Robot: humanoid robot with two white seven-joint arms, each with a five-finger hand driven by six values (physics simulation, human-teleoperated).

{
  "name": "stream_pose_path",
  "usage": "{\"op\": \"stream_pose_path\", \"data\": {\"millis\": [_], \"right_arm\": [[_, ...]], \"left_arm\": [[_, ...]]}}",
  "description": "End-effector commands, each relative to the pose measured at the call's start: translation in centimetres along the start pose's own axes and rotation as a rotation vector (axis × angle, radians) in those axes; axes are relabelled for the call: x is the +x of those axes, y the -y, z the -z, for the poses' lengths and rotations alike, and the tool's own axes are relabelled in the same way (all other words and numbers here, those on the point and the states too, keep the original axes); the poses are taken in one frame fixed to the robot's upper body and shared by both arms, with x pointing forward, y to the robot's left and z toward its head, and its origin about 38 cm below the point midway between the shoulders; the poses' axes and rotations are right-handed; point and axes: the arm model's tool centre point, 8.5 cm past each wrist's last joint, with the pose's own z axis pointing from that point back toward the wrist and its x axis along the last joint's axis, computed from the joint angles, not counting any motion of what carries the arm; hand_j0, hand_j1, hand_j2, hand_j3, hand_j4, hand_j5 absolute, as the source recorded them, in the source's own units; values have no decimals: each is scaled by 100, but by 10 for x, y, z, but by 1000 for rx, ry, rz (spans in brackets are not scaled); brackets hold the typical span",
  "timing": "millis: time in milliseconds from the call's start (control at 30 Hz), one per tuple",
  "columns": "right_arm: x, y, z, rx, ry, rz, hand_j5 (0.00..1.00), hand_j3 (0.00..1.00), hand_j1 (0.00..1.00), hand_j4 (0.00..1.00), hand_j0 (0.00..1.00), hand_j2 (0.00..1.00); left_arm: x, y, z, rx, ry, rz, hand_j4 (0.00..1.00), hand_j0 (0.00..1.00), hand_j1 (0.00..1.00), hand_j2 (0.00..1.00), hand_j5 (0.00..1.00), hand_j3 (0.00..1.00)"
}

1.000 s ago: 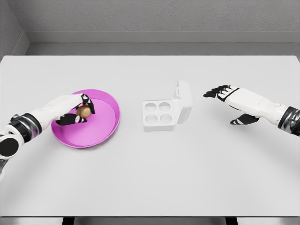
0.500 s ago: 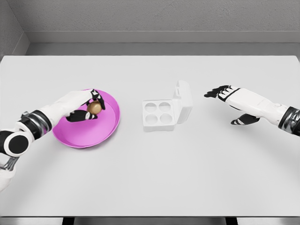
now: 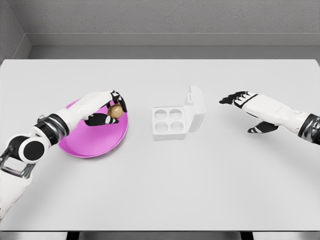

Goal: Pack egg into the box and close the box lid

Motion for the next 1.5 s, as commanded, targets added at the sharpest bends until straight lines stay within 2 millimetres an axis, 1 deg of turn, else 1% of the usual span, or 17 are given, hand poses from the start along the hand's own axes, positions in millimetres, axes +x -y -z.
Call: {"op": "stream_pose_path", "data": {"millis": [0, 133, 167, 400, 467, 767, 900, 1100, 1467], "right_arm": [[0, 1, 0, -3, -1, 4, 100, 100, 100, 100, 100, 100], [0, 1, 0, -3, -1, 4, 100, 100, 100, 100, 100, 100], [-1, 1, -1, -4, -2, 4, 100, 100, 100, 100, 100, 100], [-1, 1, -1, -3, -3, 3, 100, 100, 100, 100, 100, 100], [-1, 1, -1, -3, -3, 3, 100, 100, 100, 100, 100, 100], [-2, 1, -2, -2, -5, 2, 100, 100, 100, 100, 100, 100], [-2, 1, -2, -2, -5, 2, 100, 100, 100, 100, 100, 100], [-1, 1, -2, -3, -4, 2, 100, 100, 100, 100, 100, 100], [-2, 2, -2, -4, -6, 2, 100, 100, 100, 100, 100, 100]], "left_arm": [[5, 4, 3, -2, 13, -12, 39, 39, 39, 39, 39, 39], [8, 5, 5, -2, 22, -18, 39, 39, 39, 39, 39, 39], [12, 6, 8, -3, 34, -19, 39, 39, 39, 39, 39, 39], [25, 13, 18, -23, 68, -16, 39, 39, 39, 39, 39, 39], [30, 13, 21, -17, 79, -24, 37, 37, 37, 37, 37, 37], [42, 17, 31, -32, 111, -24, 37, 37, 37, 37, 37, 37], [56, 21, 39, -37, 143, -21, 37, 37, 37, 37, 37, 37], [66, 22, 44, -37, 167, -23, 37, 37, 37, 37, 37, 37], [81, 34, 55, -61, 197, -31, 37, 37, 37, 37, 37, 37]]}}
